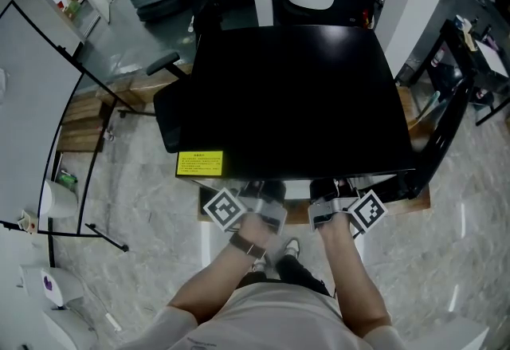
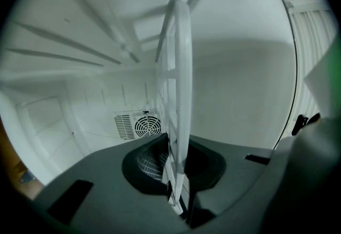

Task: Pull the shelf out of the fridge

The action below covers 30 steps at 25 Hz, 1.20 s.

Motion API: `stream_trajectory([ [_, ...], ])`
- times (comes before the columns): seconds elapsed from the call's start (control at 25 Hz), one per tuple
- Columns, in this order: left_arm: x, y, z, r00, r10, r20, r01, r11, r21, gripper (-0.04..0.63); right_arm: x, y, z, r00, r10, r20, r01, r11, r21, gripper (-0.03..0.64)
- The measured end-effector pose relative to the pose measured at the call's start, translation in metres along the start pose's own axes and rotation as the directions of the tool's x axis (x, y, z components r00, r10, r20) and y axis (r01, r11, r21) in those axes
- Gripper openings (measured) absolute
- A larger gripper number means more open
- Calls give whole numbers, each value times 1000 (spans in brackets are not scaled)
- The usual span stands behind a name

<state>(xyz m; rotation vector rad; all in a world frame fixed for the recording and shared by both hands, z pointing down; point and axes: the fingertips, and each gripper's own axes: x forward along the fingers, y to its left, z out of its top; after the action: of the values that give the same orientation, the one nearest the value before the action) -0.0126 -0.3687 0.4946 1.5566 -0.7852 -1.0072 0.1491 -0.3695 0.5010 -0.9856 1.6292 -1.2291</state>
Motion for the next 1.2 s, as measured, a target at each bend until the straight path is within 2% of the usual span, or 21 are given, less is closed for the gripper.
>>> stream_trajectory([
  [1.2, -30, -10, -15, 1000, 16, -13, -16, 1000, -8, 37, -32, 8, -10, 1000, -11, -9, 11, 1000, -7, 49],
])
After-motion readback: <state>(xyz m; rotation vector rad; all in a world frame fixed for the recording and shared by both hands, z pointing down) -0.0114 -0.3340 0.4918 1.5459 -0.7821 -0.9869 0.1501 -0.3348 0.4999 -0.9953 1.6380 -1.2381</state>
